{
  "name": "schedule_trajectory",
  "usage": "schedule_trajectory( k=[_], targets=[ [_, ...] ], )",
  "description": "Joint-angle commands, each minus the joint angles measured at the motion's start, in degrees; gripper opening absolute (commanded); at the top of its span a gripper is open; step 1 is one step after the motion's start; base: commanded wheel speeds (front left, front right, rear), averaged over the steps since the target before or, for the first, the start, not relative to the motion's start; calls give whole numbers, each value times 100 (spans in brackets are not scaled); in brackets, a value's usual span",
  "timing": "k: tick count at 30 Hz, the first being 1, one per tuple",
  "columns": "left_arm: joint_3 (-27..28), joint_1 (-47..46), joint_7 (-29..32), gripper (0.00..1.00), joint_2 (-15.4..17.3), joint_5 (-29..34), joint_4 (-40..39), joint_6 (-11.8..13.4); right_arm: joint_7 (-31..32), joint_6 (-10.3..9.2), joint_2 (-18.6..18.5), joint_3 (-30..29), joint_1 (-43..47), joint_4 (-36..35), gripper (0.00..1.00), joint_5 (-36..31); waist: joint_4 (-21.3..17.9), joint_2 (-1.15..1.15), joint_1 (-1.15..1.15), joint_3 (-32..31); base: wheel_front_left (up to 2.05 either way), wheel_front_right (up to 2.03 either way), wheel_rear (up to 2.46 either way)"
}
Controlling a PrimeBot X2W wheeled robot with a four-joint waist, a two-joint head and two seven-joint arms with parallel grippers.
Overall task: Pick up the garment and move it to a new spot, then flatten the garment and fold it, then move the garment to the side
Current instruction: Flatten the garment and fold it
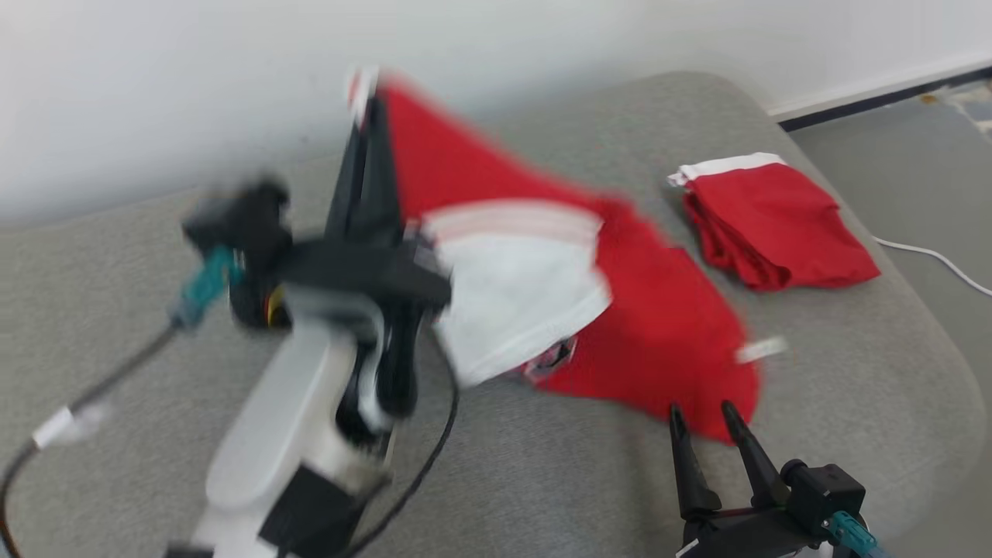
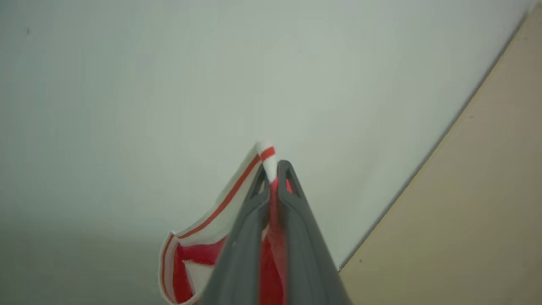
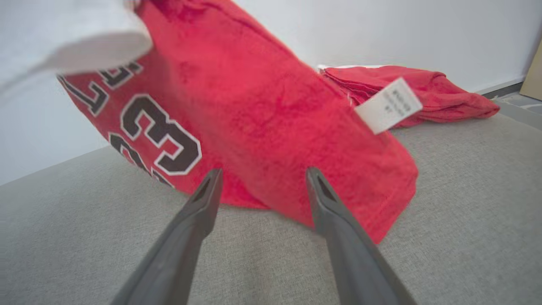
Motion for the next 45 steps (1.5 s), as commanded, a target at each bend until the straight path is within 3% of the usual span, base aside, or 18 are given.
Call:
schedule_trajectory(
  k=[1, 9, 20, 27, 36, 40, 45],
  targets=[
    [131, 568, -17, 0, 71, 115, 223, -28, -6, -14, 10, -19, 7, -30, 100, -22, 331, 0, 0, 96, 0, 0, 0],
    [1010, 2008, -18, 0, 183, 374, 793, -84, -6, -14, 10, 20, -57, -26, 100, -121, 741, 0, 0, 141, 0, 0, 0],
    [1816, 2421, -18, 0, 90, 811, 660, -195, -6, -14, 9, 34, 31, 18, 100, -228, 917, 0, 0, 12, 0, 0, 0],
    [1681, 2900, -18, 0, 27, 921, -396, -94, 0, -14, 11, -44, 158, -10, 100, -292, 1200, 0, 0, -109, 0, 0, 0],
    [1129, 3819, 482, 0, 49, 906, -2069, 484, 22, -14, 10, -69, 184, -55, 100, -280, 1482, 0, 0, -138, 0, 0, 0],
    [1200, 3603, 598, 0, 250, 994, -1830, 529, 28, -14, 10, 2, 78, -58, 100, -247, 1423, 0, 0, -55, 0, 0, 0],
    [1230, 2943, 674, 0, 466, 1129, -550, 448, 20, -14, 9, 63, -30, -29, 100, -185, 1235, 0, 0, 61, 0, 0, 0]
  ],
)
